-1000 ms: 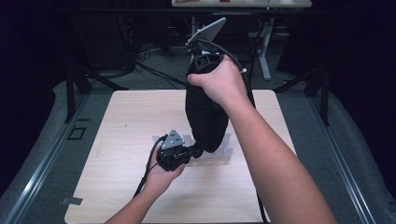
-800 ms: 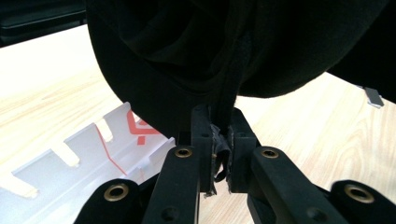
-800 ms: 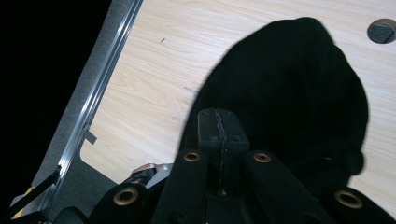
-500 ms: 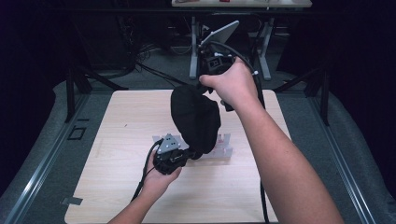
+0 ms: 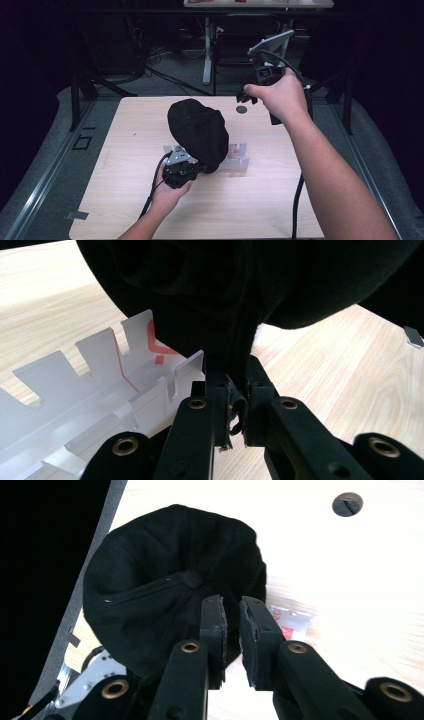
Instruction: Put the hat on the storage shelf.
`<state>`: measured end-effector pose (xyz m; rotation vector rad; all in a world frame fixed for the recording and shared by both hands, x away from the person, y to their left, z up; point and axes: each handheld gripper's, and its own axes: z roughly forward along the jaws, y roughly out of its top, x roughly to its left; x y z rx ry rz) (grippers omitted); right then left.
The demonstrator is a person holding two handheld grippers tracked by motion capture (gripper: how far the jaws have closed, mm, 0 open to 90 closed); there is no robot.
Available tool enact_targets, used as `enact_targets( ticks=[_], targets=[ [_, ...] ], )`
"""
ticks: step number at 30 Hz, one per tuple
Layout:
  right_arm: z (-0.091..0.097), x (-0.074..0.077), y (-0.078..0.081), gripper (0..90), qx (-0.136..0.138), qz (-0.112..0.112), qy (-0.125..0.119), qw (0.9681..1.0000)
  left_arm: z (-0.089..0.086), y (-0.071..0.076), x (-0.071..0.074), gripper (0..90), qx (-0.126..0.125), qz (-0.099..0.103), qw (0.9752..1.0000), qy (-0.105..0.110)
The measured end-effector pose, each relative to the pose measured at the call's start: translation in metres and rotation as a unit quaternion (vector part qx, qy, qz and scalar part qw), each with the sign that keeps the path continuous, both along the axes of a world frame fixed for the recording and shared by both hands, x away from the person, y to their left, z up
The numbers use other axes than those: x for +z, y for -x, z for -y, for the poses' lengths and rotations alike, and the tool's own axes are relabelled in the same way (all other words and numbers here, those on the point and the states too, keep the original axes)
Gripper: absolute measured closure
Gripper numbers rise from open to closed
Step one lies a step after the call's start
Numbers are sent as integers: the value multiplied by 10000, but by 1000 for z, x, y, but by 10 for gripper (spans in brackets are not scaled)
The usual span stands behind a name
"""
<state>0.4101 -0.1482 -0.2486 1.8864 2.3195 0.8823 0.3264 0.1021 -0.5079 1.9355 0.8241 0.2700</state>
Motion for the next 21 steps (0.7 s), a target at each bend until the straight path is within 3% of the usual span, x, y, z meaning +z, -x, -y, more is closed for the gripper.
enact_targets(
  ticks=[8,13,21],
  targets=[
    [27,-9,9,785,-41,71,-94,9999,-9,-2,-6,849,-1,-113,9998,138],
    [39,-14,19,757,-67,262,-88,9996,-13,-4,-9,847,-61,-163,9998,128],
    [60,-30,30,728,-150,368,69,9992,-17,-7,-11,844,-170,-104,9997,165]
  ],
)
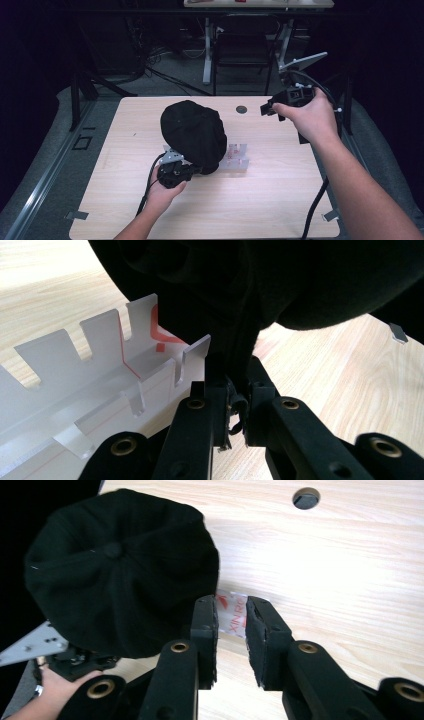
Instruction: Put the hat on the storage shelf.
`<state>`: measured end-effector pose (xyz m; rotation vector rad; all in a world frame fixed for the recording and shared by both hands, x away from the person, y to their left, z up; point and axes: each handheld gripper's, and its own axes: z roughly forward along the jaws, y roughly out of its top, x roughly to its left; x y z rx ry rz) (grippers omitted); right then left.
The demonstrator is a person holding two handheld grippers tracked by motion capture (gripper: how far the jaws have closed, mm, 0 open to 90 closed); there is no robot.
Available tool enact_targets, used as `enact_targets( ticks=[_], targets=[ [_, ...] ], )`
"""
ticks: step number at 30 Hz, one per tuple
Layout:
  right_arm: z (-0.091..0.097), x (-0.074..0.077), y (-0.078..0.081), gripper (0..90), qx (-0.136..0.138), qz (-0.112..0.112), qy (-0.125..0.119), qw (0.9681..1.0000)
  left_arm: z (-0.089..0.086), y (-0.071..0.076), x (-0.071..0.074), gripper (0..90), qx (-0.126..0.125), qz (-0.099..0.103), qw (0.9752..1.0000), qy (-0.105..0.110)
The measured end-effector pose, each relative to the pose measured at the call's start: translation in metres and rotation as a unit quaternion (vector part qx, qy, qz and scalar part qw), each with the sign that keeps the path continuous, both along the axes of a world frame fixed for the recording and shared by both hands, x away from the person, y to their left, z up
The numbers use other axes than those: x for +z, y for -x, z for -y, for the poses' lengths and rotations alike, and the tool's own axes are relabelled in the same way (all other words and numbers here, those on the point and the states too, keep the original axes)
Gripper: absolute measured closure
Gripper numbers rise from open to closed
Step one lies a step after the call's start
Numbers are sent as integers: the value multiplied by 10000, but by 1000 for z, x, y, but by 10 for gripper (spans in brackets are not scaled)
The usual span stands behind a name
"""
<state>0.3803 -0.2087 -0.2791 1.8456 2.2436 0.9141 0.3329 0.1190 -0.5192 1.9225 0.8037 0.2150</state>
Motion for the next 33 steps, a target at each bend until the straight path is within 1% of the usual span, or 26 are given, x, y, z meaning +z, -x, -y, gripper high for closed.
enact_targets(
  ticks=[2,6,8,9,10,11,12,13,15,16,18,19,20,21,22,23,24,26,27,29,32,33],
  targets=[
    [6,-5,2,725,-46,19,-1,10000,-1,-1,0,841,-10,-39,10000,18],
    [16,-13,4,719,-156,60,1,9999,0,1,0,827,81,-12,10000,-34],
    [21,-17,4,715,-179,72,-33,9998,0,2,0,809,127,-40,9999,-37],
    [22,-19,5,714,-181,64,-17,9998,0,3,0,801,167,-101,9998,19],
    [23,-22,5,714,-189,83,-4,9998,0,3,0,794,169,-61,9998,-33],
    [25,-24,6,712,-190,114,13,9998,-1,4,0,784,163,-44,9999,-13],
    [25,-26,7,712,-198,124,31,9997,-3,4,1,772,139,13,9999,-71],
    [26,-29,8,708,-199,147,68,9997,-3,5,1,755,189,13,9998,-50],
    [28,-34,10,707,-192,194,147,9995,-6,6,3,749,171,60,9998,-49],
    [28,-37,11,707,-183,196,143,9995,-8,7,4,734,173,98,9998,-43],
    [29,-42,14,705,-171,226,165,9995,-12,10,5,672,172,95,9998,38],
    [30,-44,16,701,-155,259,169,9994,-14,11,6,656,186,139,9997,43],
    [30,-46,17,701,-152,278,207,9993,-15,12,7,644,261,180,9995,34],
    [31,-48,18,700,-132,299,248,9992,-18,12,8,618,275,183,9994,41],
    [32,-51,19,698,-138,321,204,9992,-20,12,9,593,356,164,9992,74],
    [34,-53,20,697,-129,328,205,9992,-23,12,9,572,353,169,9992,83],
    [35,-55,21,692,-137,343,197,9991,-26,12,10,555,376,132,9992,103],
    [37,-60,23,689,-152,388,185,9990,-31,13,9,533,434,166,9989,85],
    [38,-63,24,684,-143,401,216,9989,-34,13,9,523,457,144,9988,57],
    [40,-71,26,676,-115,318,259,9991,-40,13,8,512,523,90,9986,28],
    [42,-83,27,669,-127,184,352,9991,-49,14,6,505,618,111,9980,-52],
    [43,-87,27,669,-117,177,331,9992,-52,14,5,505,650,86,9978,-42]
  ],
)
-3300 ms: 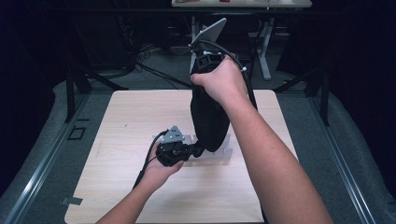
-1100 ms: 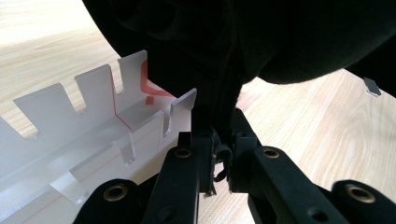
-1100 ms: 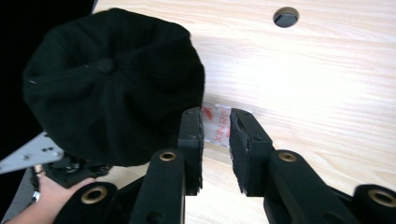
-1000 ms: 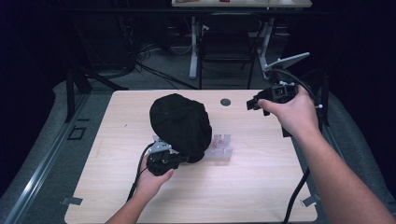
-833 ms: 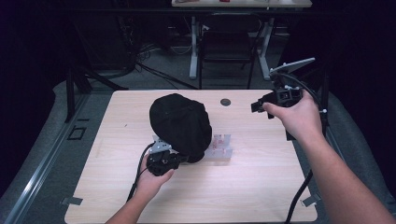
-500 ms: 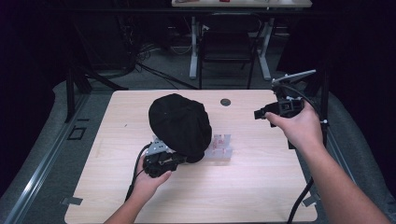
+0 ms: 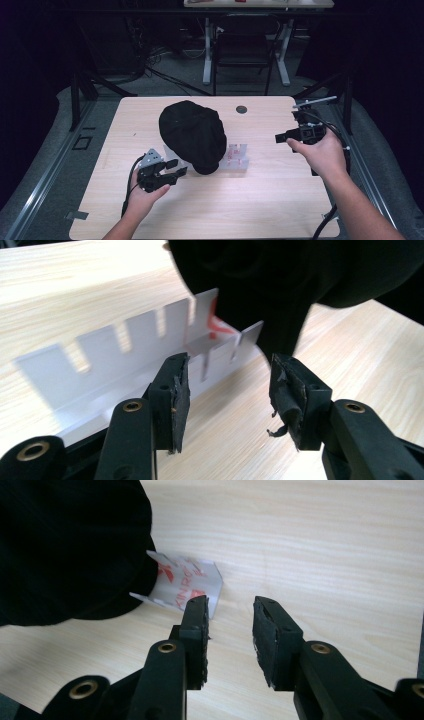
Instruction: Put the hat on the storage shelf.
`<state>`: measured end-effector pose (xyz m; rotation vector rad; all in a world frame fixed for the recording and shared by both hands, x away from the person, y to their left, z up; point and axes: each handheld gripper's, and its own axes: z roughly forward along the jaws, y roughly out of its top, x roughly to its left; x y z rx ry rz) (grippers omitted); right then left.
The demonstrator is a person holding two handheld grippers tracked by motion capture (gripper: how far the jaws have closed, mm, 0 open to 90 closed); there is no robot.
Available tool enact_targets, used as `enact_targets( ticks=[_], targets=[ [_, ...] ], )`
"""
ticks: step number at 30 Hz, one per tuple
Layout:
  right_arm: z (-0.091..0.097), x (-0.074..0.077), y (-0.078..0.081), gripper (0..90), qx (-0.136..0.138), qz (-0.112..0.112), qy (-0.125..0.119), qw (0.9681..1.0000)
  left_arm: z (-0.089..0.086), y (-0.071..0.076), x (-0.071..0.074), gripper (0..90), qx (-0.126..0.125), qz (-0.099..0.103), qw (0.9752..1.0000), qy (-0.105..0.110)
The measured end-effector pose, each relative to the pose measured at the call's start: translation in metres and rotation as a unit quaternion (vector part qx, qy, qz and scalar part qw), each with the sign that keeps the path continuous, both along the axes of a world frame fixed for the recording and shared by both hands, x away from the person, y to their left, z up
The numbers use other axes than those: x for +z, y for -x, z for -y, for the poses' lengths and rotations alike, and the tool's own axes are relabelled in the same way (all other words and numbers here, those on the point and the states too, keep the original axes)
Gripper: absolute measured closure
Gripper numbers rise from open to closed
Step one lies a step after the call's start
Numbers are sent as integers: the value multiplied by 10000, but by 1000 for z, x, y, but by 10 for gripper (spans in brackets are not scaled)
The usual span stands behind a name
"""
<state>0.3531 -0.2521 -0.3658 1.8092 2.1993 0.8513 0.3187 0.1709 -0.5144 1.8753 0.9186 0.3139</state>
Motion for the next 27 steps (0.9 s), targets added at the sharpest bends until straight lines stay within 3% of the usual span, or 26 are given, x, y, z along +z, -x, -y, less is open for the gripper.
enact_targets(
  ticks=[4,8,11,18,23,27],
  targets=[
    [4,-12,4,666,-44,-26,33,10000,-11,2,-3,504,91,4,9999,-53],
    [5,-24,13,654,-32,154,120,9998,-22,7,-4,496,182,53,9996,-201],
    [4,-34,22,653,-7,219,331,9992,-33,11,-6,496,262,73,9991,-313],
    [10,-65,42,642,-22,385,241,9990,-57,20,-11,494,458,-68,9982,-380],
    [17,-91,57,639,-121,527,-28,9985,-74,27,-16,493,598,-89,9971,-460],
    [21,-113,67,631,-164,688,18,9975,-84,28,-23,492,752,-175,9963,-379]
  ],
)
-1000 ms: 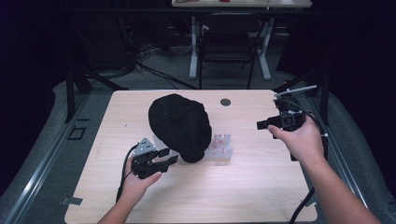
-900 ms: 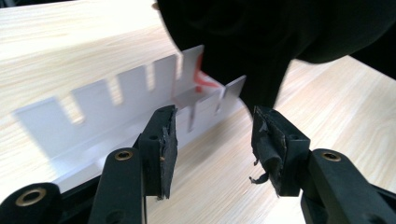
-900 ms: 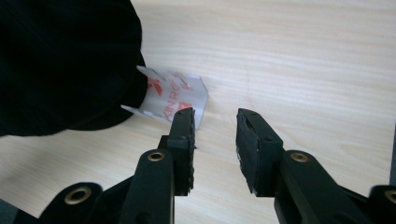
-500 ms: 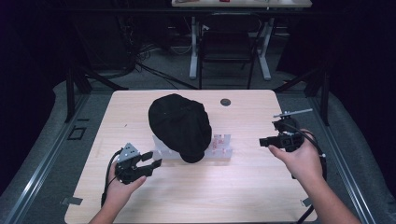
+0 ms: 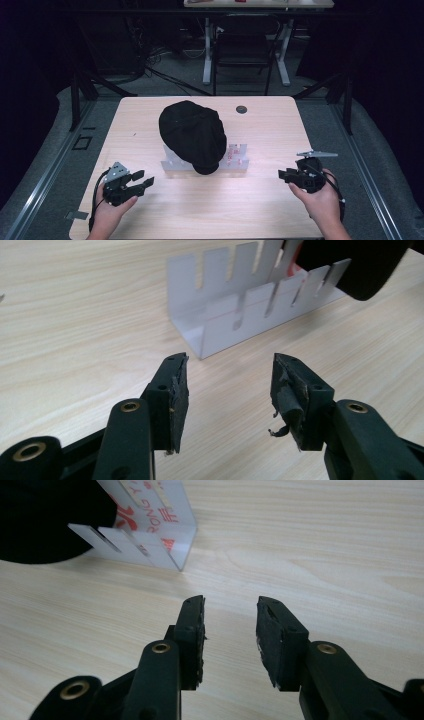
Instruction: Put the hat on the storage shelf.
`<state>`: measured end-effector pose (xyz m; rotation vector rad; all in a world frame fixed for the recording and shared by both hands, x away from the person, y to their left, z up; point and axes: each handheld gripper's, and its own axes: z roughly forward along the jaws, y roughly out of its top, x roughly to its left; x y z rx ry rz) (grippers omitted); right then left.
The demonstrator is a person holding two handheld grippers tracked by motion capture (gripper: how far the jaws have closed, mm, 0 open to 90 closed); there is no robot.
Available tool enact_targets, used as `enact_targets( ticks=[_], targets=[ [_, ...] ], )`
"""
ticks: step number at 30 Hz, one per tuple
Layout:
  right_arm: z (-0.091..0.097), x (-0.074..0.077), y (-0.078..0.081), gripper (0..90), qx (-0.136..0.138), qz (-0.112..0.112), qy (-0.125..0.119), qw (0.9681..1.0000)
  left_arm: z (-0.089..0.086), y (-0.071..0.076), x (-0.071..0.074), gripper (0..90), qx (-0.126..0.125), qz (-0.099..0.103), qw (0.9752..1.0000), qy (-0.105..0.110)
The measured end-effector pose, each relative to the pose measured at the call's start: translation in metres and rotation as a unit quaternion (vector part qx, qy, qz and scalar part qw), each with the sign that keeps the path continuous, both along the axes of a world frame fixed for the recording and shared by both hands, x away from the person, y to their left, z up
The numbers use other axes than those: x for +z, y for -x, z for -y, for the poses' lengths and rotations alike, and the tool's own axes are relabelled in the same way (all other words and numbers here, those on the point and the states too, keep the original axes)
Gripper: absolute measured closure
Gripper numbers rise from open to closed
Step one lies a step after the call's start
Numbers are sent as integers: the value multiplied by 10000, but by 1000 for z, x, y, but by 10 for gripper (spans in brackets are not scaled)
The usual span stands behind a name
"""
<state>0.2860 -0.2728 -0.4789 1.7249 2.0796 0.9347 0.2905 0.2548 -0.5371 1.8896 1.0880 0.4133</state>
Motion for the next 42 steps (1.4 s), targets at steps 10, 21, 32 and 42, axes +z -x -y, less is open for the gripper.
enact_targets(
  ticks=[10,21,32,42],
  targets=[
    [4,-35,20,581,-27,471,226,9986,-8,-2,-10,488,158,0,9997,-186],
    [1,-62,31,547,31,840,336,9959,-6,-3,-18,479,131,-43,9995,-269],
    [2,-74,31,525,42,819,18,9966,0,-4,-24,474,34,-67,9994,-328],
    [-1,-80,32,520,125,921,-21,9957,6,-4,-26,454,-59,-3,9990,-450]
  ],
)
